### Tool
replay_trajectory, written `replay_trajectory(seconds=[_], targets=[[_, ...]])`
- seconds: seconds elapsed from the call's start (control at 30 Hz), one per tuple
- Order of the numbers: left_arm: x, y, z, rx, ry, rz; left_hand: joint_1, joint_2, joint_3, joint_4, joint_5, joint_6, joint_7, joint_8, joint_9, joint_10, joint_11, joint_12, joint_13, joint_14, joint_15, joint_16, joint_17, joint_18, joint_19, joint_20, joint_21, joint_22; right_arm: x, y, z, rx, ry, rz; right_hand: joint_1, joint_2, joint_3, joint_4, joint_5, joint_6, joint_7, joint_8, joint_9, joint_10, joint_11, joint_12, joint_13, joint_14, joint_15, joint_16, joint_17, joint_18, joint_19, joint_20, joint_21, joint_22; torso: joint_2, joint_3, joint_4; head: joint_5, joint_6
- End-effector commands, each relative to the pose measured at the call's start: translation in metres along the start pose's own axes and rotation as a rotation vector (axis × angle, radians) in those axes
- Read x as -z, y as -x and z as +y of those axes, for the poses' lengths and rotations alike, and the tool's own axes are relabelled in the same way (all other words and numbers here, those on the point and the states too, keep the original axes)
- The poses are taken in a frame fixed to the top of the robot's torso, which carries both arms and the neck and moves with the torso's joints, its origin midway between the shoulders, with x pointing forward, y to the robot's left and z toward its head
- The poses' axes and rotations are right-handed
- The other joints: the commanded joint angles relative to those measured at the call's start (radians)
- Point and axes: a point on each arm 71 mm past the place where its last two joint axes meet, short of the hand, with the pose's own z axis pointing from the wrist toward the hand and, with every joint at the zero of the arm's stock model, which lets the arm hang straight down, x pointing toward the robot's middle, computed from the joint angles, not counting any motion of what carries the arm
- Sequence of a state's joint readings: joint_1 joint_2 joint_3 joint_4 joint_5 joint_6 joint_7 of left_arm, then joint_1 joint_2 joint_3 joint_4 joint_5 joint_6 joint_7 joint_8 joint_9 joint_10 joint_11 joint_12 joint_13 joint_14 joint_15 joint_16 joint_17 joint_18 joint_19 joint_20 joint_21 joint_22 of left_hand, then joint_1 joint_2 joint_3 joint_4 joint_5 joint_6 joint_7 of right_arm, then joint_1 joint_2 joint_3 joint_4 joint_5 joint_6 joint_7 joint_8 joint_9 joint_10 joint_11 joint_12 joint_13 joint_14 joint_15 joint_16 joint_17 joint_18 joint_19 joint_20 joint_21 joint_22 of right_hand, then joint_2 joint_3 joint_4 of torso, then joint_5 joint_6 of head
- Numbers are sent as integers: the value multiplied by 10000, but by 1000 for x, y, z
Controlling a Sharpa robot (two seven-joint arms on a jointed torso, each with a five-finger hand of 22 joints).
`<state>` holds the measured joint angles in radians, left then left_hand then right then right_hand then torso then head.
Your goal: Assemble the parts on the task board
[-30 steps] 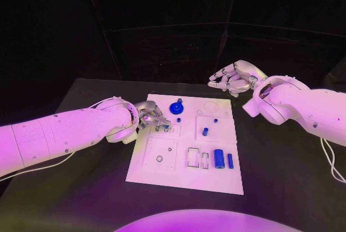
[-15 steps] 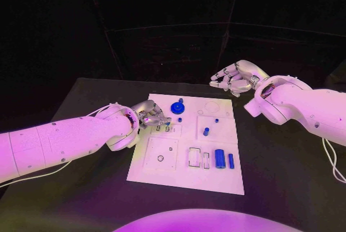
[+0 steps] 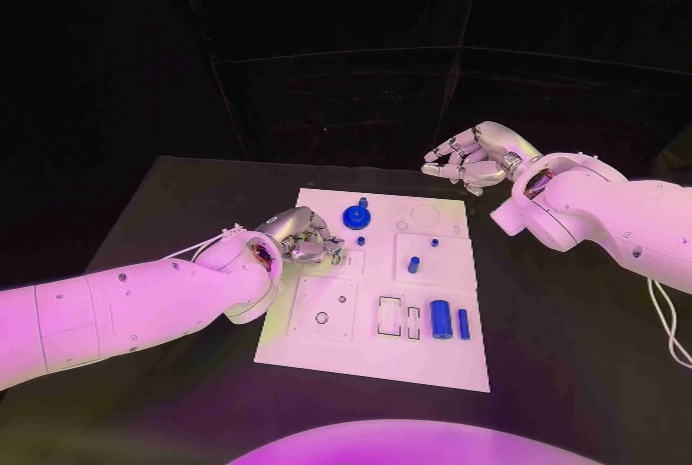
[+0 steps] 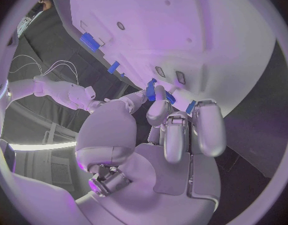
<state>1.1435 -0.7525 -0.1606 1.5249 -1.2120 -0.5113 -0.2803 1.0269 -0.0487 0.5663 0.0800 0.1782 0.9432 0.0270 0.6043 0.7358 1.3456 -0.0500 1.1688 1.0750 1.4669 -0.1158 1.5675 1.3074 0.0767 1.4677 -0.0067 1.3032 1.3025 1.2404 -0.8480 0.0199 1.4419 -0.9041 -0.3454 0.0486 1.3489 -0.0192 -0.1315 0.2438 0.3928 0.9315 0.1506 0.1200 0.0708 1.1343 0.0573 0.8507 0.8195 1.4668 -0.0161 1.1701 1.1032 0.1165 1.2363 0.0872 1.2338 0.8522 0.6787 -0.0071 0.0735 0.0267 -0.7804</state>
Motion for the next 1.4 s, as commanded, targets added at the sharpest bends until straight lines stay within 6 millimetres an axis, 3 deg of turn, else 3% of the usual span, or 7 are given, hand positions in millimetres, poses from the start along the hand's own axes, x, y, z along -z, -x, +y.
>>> replay_trajectory(seconds=[0.03,1.03,1.4], targets=[[-1,2,-4,-921,-431,-379,157,-3,1179,-1084,-20,6,-75,47,-24,42,-15,49,-16,1039,57,33,2634,-109,276,48,65,21,0,0,1,22,41,50,3,112,-27,22,48,1,-29,58,-7,-35,19,-14,-2,125,-36,-30,13,160,13,0,-30,-4,8,-8,-15,3,6],[-7,-10,1,-1828,-135,1052,234,-144,1236,-1211,-58,-22,-62,45,-43,21,-5,28,-44,1039,61,33,2634,-119,283,47,99,66,0,0,1,106,40,82,-3,116,-36,31,57,5,-29,63,-7,-46,19,-28,-22,122,-36,-52,-8,166,-1,0,-48,-40,21,-11,-15,-25,-18],[-7,-10,2,-1845,-110,1119,-35,-401,816,-1089,-114,61,-86,85,-76,61,-9,87,-2,1039,66,33,2634,-129,288,55,139,126,0,0,1,108,43,68,-5,116,-39,34,59,6,-29,64,-6,-47,19,-27,-22,122,-36,-50,-6,166,-3,0,-50,-43,13,-14,-13,-63,-29]])
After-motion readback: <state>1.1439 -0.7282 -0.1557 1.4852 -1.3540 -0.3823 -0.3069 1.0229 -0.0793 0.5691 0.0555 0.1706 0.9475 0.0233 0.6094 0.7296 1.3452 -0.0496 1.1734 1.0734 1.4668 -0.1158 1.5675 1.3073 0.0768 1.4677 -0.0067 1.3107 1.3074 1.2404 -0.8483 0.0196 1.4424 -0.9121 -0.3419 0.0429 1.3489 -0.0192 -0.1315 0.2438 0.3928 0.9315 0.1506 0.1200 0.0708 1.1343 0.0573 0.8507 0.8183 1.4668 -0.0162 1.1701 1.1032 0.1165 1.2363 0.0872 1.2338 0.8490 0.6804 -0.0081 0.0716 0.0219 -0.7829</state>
